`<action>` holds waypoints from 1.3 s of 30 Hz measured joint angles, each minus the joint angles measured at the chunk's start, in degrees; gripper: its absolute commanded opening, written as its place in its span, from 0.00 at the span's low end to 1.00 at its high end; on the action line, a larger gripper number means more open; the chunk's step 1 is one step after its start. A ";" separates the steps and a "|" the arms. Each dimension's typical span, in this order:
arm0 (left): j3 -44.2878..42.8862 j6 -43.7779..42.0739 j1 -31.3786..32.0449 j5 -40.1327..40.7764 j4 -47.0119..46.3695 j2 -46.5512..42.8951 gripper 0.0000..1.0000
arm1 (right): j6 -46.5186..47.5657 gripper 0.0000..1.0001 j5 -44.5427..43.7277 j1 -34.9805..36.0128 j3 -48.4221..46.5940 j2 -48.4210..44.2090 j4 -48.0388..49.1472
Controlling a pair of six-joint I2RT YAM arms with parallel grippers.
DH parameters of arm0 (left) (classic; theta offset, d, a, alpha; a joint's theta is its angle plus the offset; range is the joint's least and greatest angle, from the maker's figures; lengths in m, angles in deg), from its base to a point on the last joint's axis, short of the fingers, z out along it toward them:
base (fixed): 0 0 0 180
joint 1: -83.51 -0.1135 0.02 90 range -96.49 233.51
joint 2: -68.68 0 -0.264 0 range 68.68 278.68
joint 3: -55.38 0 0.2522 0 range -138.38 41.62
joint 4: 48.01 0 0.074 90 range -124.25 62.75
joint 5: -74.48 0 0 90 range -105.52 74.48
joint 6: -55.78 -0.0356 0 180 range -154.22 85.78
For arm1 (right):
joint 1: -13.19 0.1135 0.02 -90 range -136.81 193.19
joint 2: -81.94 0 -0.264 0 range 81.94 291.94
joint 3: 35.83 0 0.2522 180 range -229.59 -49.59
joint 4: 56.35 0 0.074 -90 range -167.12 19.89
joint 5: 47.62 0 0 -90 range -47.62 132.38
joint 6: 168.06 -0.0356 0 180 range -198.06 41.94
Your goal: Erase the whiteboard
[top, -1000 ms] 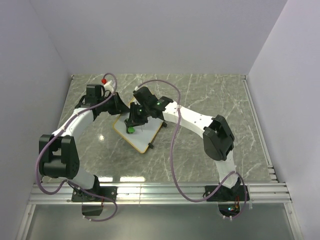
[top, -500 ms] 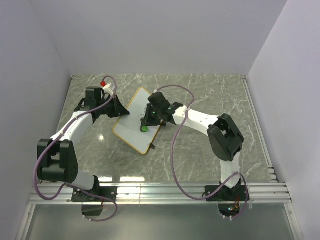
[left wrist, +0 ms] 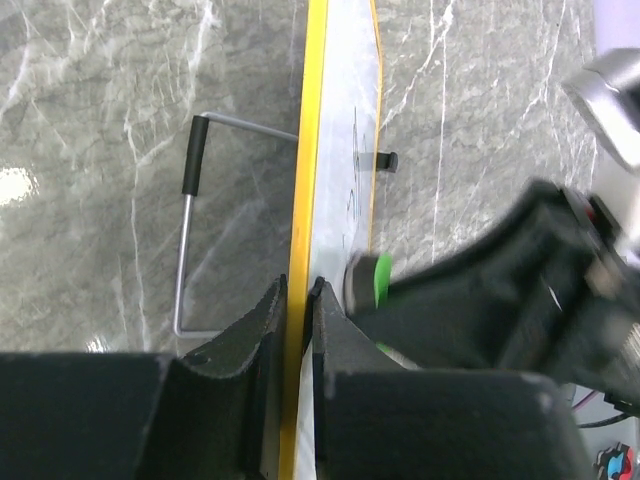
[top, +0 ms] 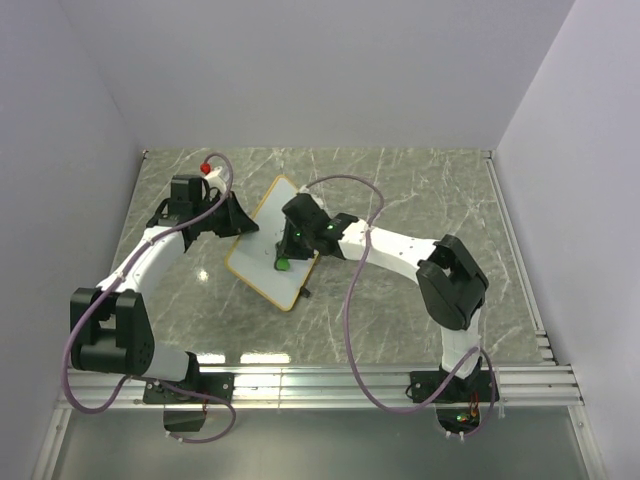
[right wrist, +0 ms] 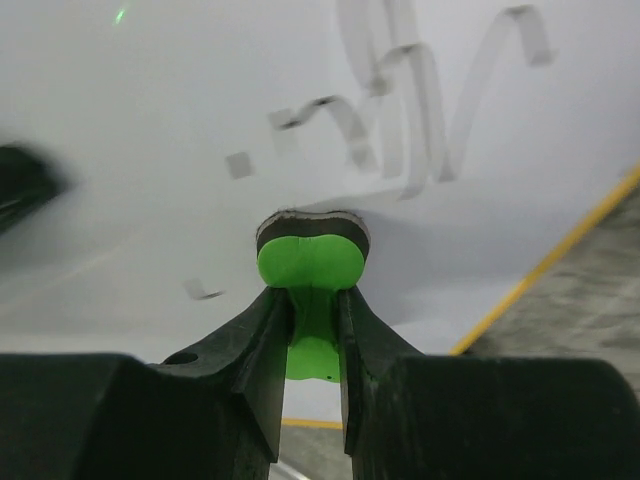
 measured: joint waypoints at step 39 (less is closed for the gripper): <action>0.90 -0.04 0.52 4.17 3.45 -2.82 0.00 | -4.92 0.00 2.95 1.60 9.42 -2.99 9.70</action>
